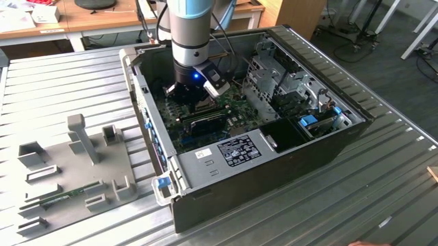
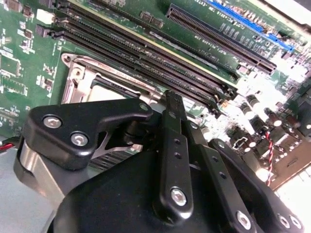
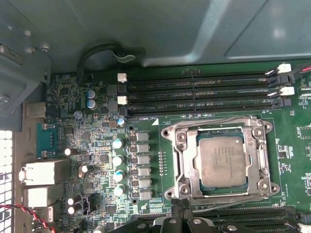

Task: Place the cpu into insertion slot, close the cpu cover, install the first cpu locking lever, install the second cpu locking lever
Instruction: 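Install the second cpu locking lever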

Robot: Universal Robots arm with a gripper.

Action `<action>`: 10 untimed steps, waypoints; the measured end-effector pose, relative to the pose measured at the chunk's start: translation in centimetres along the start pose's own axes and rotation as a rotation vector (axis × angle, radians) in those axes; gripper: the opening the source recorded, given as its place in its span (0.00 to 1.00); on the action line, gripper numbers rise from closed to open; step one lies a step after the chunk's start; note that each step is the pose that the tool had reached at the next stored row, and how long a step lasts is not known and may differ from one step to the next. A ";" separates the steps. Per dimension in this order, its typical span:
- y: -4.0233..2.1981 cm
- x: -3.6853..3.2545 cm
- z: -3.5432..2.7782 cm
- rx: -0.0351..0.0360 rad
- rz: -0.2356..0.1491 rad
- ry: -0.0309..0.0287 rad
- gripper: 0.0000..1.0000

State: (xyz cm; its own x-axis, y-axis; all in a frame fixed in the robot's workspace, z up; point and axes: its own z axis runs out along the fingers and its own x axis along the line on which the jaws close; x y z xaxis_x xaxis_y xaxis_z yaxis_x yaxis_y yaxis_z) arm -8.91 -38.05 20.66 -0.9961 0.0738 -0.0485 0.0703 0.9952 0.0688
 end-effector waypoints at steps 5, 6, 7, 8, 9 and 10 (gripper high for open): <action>-0.16 0.08 0.13 -0.0001 0.000 0.0000 0.10; -0.19 0.09 0.17 -0.0002 0.000 0.0000 0.10; -0.21 0.11 0.20 -0.0005 0.000 0.0001 0.10; -0.23 0.15 0.21 -0.0017 0.000 0.0001 0.10; -0.23 0.19 0.22 -0.0040 0.000 -0.0003 0.10; -0.24 0.23 0.23 -0.0068 0.000 -0.0009 0.10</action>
State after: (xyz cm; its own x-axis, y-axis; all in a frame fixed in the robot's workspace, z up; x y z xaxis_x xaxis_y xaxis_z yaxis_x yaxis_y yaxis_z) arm -9.15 -38.26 20.40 -0.9960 0.0741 -0.0494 0.0702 0.9947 0.0756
